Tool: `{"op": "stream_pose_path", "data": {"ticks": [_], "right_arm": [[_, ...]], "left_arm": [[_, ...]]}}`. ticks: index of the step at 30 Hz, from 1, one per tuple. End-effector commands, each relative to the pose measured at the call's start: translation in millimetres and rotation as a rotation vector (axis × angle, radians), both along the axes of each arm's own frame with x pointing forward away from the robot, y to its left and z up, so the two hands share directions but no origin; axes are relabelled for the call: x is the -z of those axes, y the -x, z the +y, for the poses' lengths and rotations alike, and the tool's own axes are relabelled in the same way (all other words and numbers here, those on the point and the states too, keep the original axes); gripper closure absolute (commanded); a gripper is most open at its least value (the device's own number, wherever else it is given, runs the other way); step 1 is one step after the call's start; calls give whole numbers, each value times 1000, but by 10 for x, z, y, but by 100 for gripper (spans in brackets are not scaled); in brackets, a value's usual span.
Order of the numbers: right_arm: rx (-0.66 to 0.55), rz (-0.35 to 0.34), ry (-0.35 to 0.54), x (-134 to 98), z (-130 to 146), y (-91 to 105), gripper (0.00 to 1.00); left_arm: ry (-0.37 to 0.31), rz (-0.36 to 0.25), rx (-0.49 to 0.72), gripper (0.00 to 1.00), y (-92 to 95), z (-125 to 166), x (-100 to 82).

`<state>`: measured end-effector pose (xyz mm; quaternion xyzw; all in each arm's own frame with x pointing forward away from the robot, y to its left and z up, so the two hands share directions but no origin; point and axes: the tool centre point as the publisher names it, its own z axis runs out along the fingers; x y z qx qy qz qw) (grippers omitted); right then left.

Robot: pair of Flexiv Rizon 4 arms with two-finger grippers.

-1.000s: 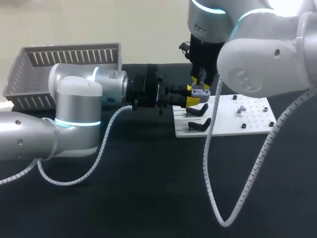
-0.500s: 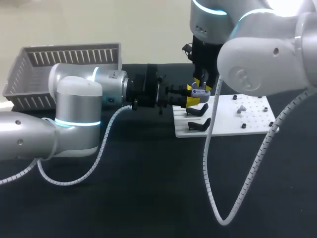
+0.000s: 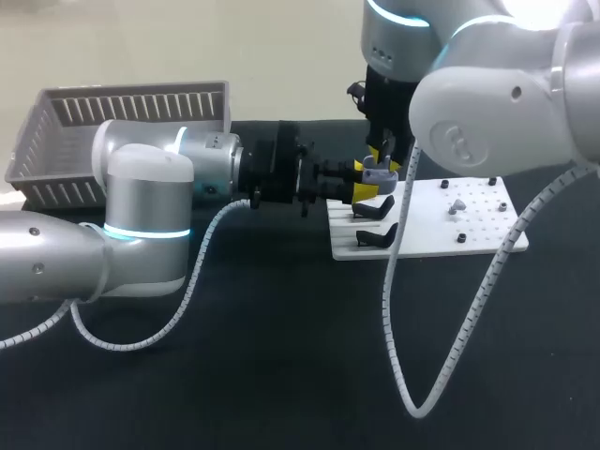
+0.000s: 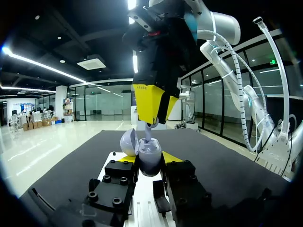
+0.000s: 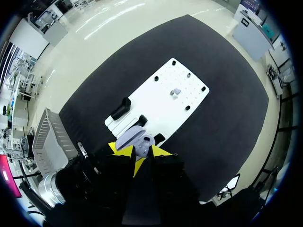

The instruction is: Pick up each earbud case from the left stands, insert the matching earbuds, close the lid, and place the case in the box.

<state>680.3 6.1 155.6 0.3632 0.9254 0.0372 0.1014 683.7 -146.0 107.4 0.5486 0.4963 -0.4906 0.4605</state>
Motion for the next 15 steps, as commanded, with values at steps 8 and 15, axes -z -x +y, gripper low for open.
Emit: {"op": "stream_pose_path", "data": {"ticks": [8,15], "right_arm": [[6,-3,-28,40,-41,-16,100],[7,-3,-30,68,-50,-36,100]], "left_arm": [[-1,1,2,100,-11,-5,3],[-1,1,2,100,-11,-5,3]]}}
